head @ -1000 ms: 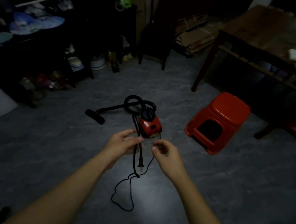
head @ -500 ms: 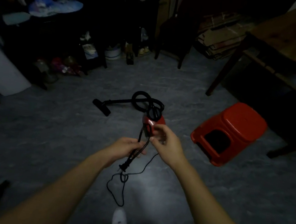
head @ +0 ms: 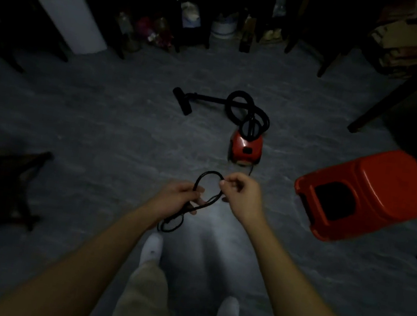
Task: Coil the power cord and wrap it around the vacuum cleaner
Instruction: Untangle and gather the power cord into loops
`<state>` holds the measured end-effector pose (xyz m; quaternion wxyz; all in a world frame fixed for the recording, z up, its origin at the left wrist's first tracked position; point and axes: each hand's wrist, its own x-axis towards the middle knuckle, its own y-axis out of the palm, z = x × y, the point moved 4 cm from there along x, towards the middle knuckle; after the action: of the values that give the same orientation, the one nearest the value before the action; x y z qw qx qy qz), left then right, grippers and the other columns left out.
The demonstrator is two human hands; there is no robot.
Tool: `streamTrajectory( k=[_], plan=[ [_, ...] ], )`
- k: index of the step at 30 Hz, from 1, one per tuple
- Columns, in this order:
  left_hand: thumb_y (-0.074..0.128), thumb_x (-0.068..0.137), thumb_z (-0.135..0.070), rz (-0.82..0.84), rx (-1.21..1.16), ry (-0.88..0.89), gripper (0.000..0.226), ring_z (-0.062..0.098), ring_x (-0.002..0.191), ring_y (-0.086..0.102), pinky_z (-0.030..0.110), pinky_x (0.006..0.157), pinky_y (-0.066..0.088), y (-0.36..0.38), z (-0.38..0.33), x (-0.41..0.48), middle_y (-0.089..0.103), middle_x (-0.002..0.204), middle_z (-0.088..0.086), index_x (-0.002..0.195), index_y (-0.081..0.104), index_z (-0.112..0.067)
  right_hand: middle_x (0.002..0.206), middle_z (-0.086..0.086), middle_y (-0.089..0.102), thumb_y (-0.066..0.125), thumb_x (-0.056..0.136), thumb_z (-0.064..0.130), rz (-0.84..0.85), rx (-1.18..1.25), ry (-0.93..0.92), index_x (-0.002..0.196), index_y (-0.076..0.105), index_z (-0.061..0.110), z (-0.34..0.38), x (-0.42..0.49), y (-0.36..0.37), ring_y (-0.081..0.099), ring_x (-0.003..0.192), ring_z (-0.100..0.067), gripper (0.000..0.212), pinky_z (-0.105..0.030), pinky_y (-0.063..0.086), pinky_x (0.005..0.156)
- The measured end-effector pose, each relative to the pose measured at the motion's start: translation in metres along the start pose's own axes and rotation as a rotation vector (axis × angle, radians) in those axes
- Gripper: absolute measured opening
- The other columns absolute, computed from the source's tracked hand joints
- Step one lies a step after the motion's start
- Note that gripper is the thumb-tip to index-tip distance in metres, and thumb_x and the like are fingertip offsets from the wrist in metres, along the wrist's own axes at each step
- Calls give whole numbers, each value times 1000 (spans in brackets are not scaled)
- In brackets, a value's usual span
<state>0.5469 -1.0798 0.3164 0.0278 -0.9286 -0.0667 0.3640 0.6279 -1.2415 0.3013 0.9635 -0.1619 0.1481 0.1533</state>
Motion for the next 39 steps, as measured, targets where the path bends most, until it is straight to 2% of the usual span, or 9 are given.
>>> streamTrajectory(
  k=[3, 5, 11, 15, 22, 26, 31, 35, 39],
  plan=[
    [64, 93, -11, -130, -118, 11, 16, 11, 74, 72, 15, 61, 54, 26, 29, -16, 76, 89, 8, 106, 70, -4, 81, -7, 67, 67, 91, 7, 39, 52, 37, 88, 67, 9, -28, -18, -16, 70, 76, -27, 4, -38, 63, 68],
    [66, 93, -12, -179, -134, 32, 14, 17, 79, 73, 21, 65, 58, 38, 46, -25, 76, 91, 9, 102, 71, -2, 87, -11, 68, 68, 91, 7, 58, 71, 65, 89, 67, 8, -46, -29, -22, 72, 80, -30, 2, -35, 62, 66],
    [66, 93, -16, -230, -171, 71, 21, 13, 71, 71, 20, 62, 56, 56, 90, -27, 73, 95, 21, 104, 73, 1, 86, -5, 68, 68, 90, 8, 70, 113, 100, 86, 67, 14, -94, -49, -16, 69, 78, -21, 7, -33, 62, 68],
    [68, 92, -25, -246, -223, 15, 22, 20, 72, 74, 18, 62, 55, 55, 136, -5, 75, 94, 13, 103, 74, -7, 85, -5, 69, 67, 89, 4, 89, 122, 129, 87, 68, 16, -135, -52, 4, 70, 78, -22, 13, -38, 63, 72],
    [69, 90, -26, -262, -439, -25, 16, 28, 86, 74, 36, 83, 58, 59, 223, 55, 75, 88, 7, 95, 76, -12, 87, -12, 72, 68, 89, 4, 92, 148, 151, 92, 70, 9, -228, -45, 50, 71, 83, -30, 7, -42, 62, 73],
    [66, 92, -28, -244, -465, -43, 18, 26, 92, 75, 46, 94, 55, 75, 272, 99, 77, 95, 8, 97, 75, -14, 88, -9, 72, 69, 88, 7, 116, 106, 146, 92, 70, 15, -298, -31, 73, 71, 82, -28, 9, -42, 62, 72],
    [65, 93, -25, -247, -577, -41, 22, 25, 95, 74, 40, 93, 56, 77, 322, 159, 76, 104, 10, 108, 71, -9, 88, 3, 72, 73, 86, 15, 165, -102, 61, 94, 71, 21, -386, 5, 92, 69, 81, -10, 10, -26, 58, 73],
    [63, 95, -26, -191, -745, 24, 27, 23, 98, 73, 33, 85, 56, 56, 340, 222, 76, 89, 3, 114, 65, -7, 104, 15, 70, 76, 83, 30, 390, -331, -1, 103, 72, 28, -436, 45, 115, 63, 101, 2, 20, -19, 51, 86],
    [57, 98, -15, -119, -980, 123, 11, 17, 93, 74, 30, 82, 55, 39, 341, 284, 75, 89, 1, 106, 64, -15, 108, 16, 72, 78, 81, 34, 484, -333, -37, 108, 74, 28, -464, 91, 145, 64, 102, 5, 28, -16, 49, 88]
  ],
)
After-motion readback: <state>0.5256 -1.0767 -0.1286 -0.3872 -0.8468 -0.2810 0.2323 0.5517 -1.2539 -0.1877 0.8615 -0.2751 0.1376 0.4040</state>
